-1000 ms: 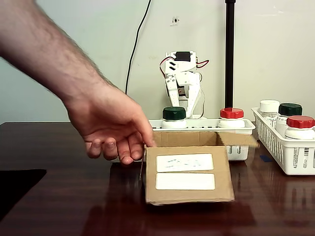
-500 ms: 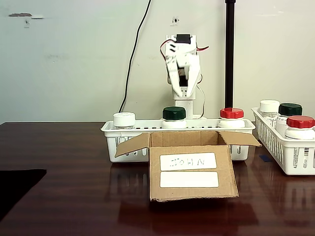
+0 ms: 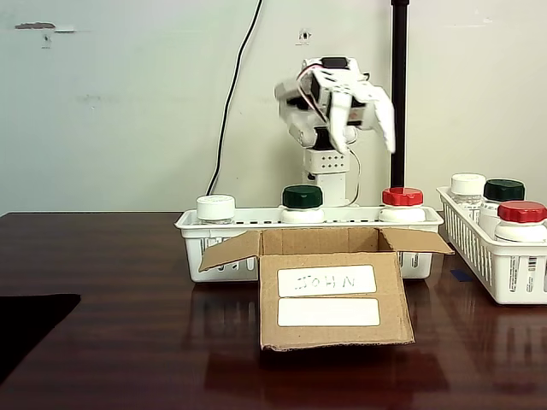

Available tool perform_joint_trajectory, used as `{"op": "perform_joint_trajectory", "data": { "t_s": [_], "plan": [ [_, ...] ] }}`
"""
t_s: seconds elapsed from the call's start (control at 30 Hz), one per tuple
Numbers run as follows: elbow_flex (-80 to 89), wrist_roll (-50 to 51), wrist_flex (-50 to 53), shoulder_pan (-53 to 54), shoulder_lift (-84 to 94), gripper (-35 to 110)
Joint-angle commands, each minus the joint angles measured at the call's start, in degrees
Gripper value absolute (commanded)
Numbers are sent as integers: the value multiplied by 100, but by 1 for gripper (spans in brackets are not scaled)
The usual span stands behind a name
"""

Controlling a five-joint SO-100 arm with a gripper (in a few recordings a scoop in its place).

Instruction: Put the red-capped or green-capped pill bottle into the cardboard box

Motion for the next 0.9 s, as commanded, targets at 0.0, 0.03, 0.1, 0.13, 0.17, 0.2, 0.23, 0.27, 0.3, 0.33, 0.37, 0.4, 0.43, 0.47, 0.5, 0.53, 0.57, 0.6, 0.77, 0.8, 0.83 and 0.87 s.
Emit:
{"op": "perform_joint_trajectory", "data": {
  "t_s": [0.0, 0.03, 0.1, 0.13, 0.17, 0.2, 0.23, 0.27, 0.3, 0.33, 0.37, 0.4, 0.43, 0.47, 0.5, 0.53, 0.57, 0.6, 0.77, 0.8, 0.83, 0.87],
  "plan": [
    [-879, -97, -1063, -316, -1450, 62],
    [-984, -132, -1274, -352, -1775, 62],
    [-1195, -141, -1591, -422, -2329, 62],
    [-1274, -149, -1723, -448, -2549, 62],
    [-1362, -149, -1828, -457, -2733, 62],
    [-1450, -132, -1890, -466, -2900, 62],
    [-1538, -114, -1934, -457, -3041, 62],
    [-1600, -88, -2004, -431, -3182, 62],
    [-1626, -35, -2074, -396, -3305, 62],
    [-1635, 18, -2153, -360, -3410, 62],
    [-1635, 70, -2215, -316, -3498, 62],
    [-1617, 114, -2250, -281, -3551, 62],
    [-1582, 167, -2250, -237, -3542, 62],
    [-1512, 220, -2259, -202, -3489, 62],
    [-1433, 264, -2259, -149, -3393, 62],
    [-1336, 308, -2250, -88, -3278, 62],
    [-1222, 404, -2250, -18, -3164, 62],
    [-1107, 483, -2250, 79, -3076, 62],
    [-642, 589, -2312, 334, -2760, 62],
    [-536, 554, -2320, 316, -2663, 62],
    [-431, 501, -2320, 272, -2522, 62],
    [-308, 466, -2320, 220, -2364, 62]
  ]
}}
